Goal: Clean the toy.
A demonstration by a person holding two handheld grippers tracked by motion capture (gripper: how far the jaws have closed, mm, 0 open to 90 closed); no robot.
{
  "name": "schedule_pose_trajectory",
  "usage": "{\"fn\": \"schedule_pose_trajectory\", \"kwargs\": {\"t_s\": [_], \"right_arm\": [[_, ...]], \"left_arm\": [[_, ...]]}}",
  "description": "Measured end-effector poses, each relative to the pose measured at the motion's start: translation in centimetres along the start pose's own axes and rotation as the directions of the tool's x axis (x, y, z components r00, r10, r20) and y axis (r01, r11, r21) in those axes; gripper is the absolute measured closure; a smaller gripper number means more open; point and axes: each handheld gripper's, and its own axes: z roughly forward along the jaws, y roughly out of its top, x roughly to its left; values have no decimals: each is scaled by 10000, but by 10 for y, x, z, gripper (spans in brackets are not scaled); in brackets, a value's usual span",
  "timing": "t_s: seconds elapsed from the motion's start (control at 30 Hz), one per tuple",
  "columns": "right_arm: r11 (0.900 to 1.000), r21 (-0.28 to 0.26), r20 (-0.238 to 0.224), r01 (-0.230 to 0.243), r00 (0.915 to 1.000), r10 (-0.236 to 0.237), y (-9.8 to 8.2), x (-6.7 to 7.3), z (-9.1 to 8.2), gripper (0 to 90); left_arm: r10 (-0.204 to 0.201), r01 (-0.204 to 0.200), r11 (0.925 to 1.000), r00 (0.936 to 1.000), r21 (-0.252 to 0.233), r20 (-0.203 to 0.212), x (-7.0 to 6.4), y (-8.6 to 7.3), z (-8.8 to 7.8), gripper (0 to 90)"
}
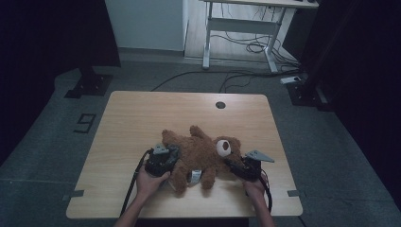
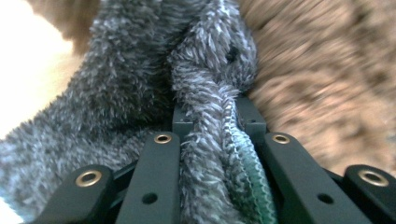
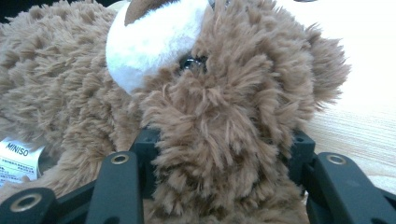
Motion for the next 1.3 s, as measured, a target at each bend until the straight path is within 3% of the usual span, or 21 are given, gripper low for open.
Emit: {"fn": "schedule_pose_trajectory", "kwargs": {"t_s": [0.07,0.2,0.27,0.37,0.43,0.5,0.63,0.77,0.87,1.0,1.2,1.3], "right_arm": [[10000,-1,-15,-7,10000,7,0,0,0,476],[10000,-19,-53,-71,10000,70,0,-2,0,476],[10000,-1,-42,-61,10000,61,0,-1,0,475],[10000,-14,-34,-53,10000,53,0,-1,0,475],[10000,-14,-29,-55,10000,55,0,-1,0,475],[10000,-15,-32,-52,10000,52,0,-1,0,475],[10000,11,-43,5,10000,-5,0,-1,0,474],[10000,36,-87,92,9999,-91,0,-1,-1,473],[9999,34,-85,99,9999,-99,0,0,0,473],[9999,39,-71,114,9999,-113,0,0,-1,473],[10000,39,-73,82,9999,-82,0,0,-1,472],[10000,24,-80,26,10000,-26,0,-1,-1,473]], "left_arm": [[-20,21,9999,10000,-168,54,3,1,-8,744],[-136,161,9938,9996,-1097,237,3,9,-35,742],[134,-75,9875,9992,-1572,368,-5,16,-50,742],[847,-693,9758,9942,-2073,665,-27,25,-67,743],[1248,-1064,9730,9890,-2046,792,-39,25,-69,743],[1513,-1368,9776,9851,-1598,822,-47,19,-62,743],[1136,-1051,9906,9886,-875,987,-40,1,-37,743],[1152,-1061,9892,9893,-1008,895,-36,-16,-33,744],[1266,-1212,9888,9902,-873,595,-31,-25,-36,745],[1160,-1128,9910,9924,-728,417,-23,-32,-41,745],[778,-755,9940,9966,-786,267,-13,-34,-47,745],[765,-736,9900,9969,-1205,195,-14,-21,-57,745]]}}
